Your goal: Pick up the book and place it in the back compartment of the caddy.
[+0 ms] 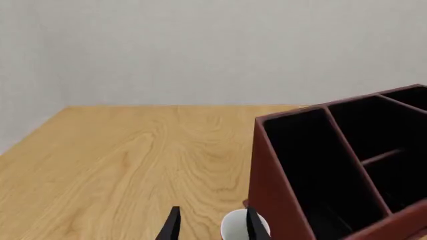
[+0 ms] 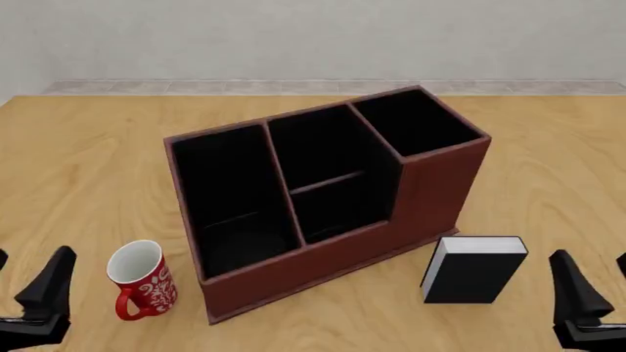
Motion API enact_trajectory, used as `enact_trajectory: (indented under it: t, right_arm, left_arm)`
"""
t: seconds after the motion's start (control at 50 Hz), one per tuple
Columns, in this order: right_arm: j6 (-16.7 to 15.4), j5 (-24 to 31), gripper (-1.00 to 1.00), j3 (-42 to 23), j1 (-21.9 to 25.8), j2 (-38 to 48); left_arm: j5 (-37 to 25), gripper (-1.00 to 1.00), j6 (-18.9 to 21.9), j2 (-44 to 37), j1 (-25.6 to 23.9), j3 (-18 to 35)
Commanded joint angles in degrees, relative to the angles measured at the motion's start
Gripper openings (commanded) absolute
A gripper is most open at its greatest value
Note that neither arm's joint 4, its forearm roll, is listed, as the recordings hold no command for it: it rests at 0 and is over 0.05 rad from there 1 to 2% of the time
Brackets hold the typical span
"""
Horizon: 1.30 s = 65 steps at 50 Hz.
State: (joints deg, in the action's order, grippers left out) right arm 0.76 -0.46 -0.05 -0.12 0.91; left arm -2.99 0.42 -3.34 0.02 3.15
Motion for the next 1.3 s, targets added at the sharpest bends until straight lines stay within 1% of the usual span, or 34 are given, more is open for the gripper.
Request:
enact_trajectory:
  t: [0.02, 0.06, 0.08, 0.1, 0.14, 0.16, 0.2, 0.22, 0.24, 0.26, 0.28, 0.32, 0.34, 0.4, 0.46, 0.5, 0.56, 0.58, 0.62, 0.64, 0.7, 0.78, 0.84, 0.88, 0.92, 0.94, 0.98, 1.02, 1.04, 1.14, 1.2, 1.26, 1.28, 1.3]
  right_arm:
    - [0.15, 0.29, 1.0, -0.16, -0.13, -0.06]
    - [1.83, -0.77, 1.0, -0.04, -0.27, 1.76]
    - [2.34, -1.24, 1.0, -0.02, -0.3, 2.49]
    - [2.01, -1.22, 1.0, -0.04, -0.28, 2.31]
    - [1.08, -0.5, 1.0, -0.09, -0.2, 1.13]
    - [0.08, 0.07, 1.0, -0.15, -0.12, 0.11]
    - [0.76, -0.05, 1.0, -0.1, -0.17, 0.54]
    - [2.1, -0.82, 1.0, -0.05, -0.28, 1.96]
    - [2.33, -1.21, 1.0, -0.02, -0.29, 2.47]
    - [0.66, -0.2, 1.0, -0.09, -0.16, 0.62]
    - [0.1, 0.17, 1.0, -0.11, -0.11, -0.02]
    - [1.26, -0.25, 1.0, -0.08, -0.2, 0.97]
    - [2.09, -1.05, 1.0, -0.03, -0.26, 2.17]
    - [0.53, 0.11, 1.0, -0.12, -0.14, 0.26]
    - [0.67, -0.07, 1.0, -0.06, -0.15, 0.48]
    - [2.18, -0.84, 1.0, -0.05, -0.26, 2.04]
    - [0.95, -0.01, 1.0, -0.11, -0.16, 0.58]
    - [0.41, 0.36, 1.0, -0.16, -0.11, 0.01]
    - [1.86, -0.66, 1.0, -0.07, -0.24, 1.7]
    - [2.11, -0.89, 1.0, -0.07, -0.26, 2.07]
    - [0.35, 0.03, 1.0, -0.11, -0.11, 0.26]
    - [2.07, -1.34, 1.0, -0.04, -0.25, 2.48]
    - [0.34, 0.06, 1.0, -0.16, -0.1, 0.26]
    - [1.46, -0.68, 1.0, -0.09, -0.2, 1.52]
    - [1.88, -1.0, 1.0, -0.08, -0.23, 2.08]
    - [1.12, -0.28, 1.0, -0.15, -0.16, 1.0]
    - [0.42, -0.02, 1.0, -0.11, -0.09, 0.35]
    - [1.32, -0.35, 1.0, -0.12, -0.17, 1.14]
    - [1.92, -0.56, 1.0, -0.13, -0.21, 1.69]
    - [0.78, -0.09, 1.0, -0.14, -0.12, 0.63]
    - [1.91, -0.69, 1.0, -0.12, -0.21, 1.82]
    - [0.52, 0.34, 1.0, -0.24, -0.09, 0.16]
    - [0.7, 0.3, 1.0, -0.23, -0.1, 0.27]
    - [1.88, -0.66, 1.0, -0.12, -0.19, 1.76]
  left_arm:
    - [3.65, 1.0, -0.13, 1.91, -0.44, -2.95]
    - [6.64, 1.0, -4.81, -2.22, 2.92, -3.01]
    - [6.92, 1.0, -4.81, -2.49, 2.92, -3.02]
    - [6.09, 1.0, -0.38, -0.84, 0.2, -3.04]
    - [5.84, 1.0, 0.2, -0.56, 0.15, -3.09]
    - [5.98, 1.0, -0.25, -0.96, 0.23, -3.09]
    - [5.66, 1.0, 0.28, -0.89, -0.54, -2.89]
    - [5.05, 1.0, -0.19, -0.72, -0.71, -2.44]
    - [4.75, 1.0, -0.47, -1.01, -0.87, -1.92]
    - [3.83, 1.0, -0.71, -1.6, -0.81, -0.4]
    - [3.34, 1.0, -0.64, -2.05, -0.97, 0.31]
    - [2.76, 1.0, -1.24, -1.88, -0.85, 0.91]
    - [1.37, 1.0, -1.58, -1.36, -0.88, 2.45]
    - [1.14, 1.0, -2.34, -2.17, -0.99, 3.63]
    - [-0.84, 1.0, -2.3, -1.61, -1.01, 5.79]
    - [-2.65, 1.0, -2.97, -1.17, -1.28, 7.73]
    - [-3.96, 1.0, -2.76, -0.47, -2.19, 9.35]
    - [-4.95, 1.0, -2.61, -0.38, -2.88, 10.64]
    - [-7.22, 1.0, 0.68, 0.65, -5.26, 12.89]
    - [-7.53, 1.0, 1.08, 0.57, -6.0, 13.17]
    - [-9.4, 1.0, 0.31, 0.4, -8.31, 15.04]
    - [-11.52, 1.0, -1.45, -0.28, -9.11, 18.13]
    - [-12.95, 1.0, -1.95, -1.28, -9.41, 20.77]
    - [-14.19, 1.0, -2.76, -2.01, -9.18, 23.3]
    - [-14.88, 1.0, -2.07, -2.21, -9.61, 24.35]
    - [-15.22, 1.0, -0.01, -2.18, -10.77, 25.08]
    - [-15.57, 1.0, -0.85, -3.02, -9.63, 26.42]
    - [-15.69, 1.0, -1.65, -3.75, -10.21, 27.37]
    - [-15.87, 1.0, -2.82, -4.35, -10.95, 27.96]
    - [-17.66, 1.0, -2.61, -6.75, -17.66, 31.51]
    - [-18.79, 1.0, -2.19, -7.63, -18.8, 33.29]
    - [-19.54, 1.0, -2.86, -8.74, -19.22, 35.4]
    - [-19.69, 1.0, -2.63, -9.04, -19.83, 35.89]
    - [-20.31, 1.0, -3.06, -10.33, -21.4, 37.53]
